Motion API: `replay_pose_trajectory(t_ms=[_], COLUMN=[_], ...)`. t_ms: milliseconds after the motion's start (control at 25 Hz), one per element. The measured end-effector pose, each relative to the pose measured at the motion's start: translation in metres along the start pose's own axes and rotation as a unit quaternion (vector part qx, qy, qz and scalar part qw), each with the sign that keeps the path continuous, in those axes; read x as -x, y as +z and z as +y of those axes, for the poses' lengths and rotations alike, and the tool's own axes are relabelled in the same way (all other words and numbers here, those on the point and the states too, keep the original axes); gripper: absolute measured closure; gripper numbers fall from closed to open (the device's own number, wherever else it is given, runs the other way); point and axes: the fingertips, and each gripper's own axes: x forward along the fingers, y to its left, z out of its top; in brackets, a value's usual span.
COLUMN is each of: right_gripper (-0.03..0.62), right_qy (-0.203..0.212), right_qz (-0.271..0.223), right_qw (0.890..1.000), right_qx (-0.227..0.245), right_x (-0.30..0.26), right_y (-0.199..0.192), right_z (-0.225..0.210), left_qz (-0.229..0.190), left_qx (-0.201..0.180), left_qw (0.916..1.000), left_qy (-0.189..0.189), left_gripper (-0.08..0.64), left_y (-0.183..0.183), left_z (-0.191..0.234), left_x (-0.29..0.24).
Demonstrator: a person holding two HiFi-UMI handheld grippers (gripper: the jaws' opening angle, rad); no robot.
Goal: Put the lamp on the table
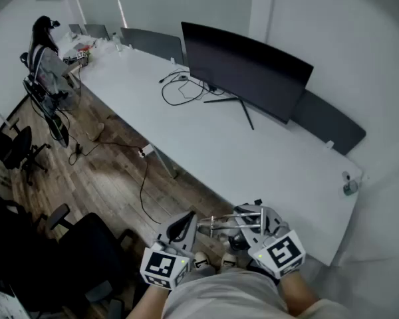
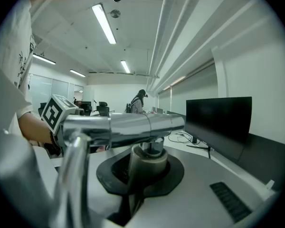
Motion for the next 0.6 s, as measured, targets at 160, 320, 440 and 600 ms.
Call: replay_pose_trajectory(t_ms=[160,320,440,600], right_gripper=[0.563,0.563,0.563,0.563], right_qy=[-0.002,-0.001,-0.006,-0.017], right_qz=[0.002,0.001,0.002,0.0], right_qw=[1.0,1.0,1.0,1.0], right_qx=[0.001,-0.001,-0.003,-0.012], right_x=[-0.003,-0.007,-0.01,-0.016], right_y=[-0.001,0.001,0.003,0.004], right_z=[0.003,0.006,0.008,0.009], left_qz=[-0.001,0.0,-0.004,-0.008], left_qx=[0.004,0.006,0.009,0.009], left_qw=[1.0,0.9999,0.9999,0.9999], left_qy=[0.007,0.009,0.005,-0.003], left_gripper=[0.558,0.558,0.558,0.558], left_y=[0.002,-0.001,0.001,0.002], left_z=[0.006,0.012,0.015,0.022], left_x=[0.004,0.009,0.01,0.014])
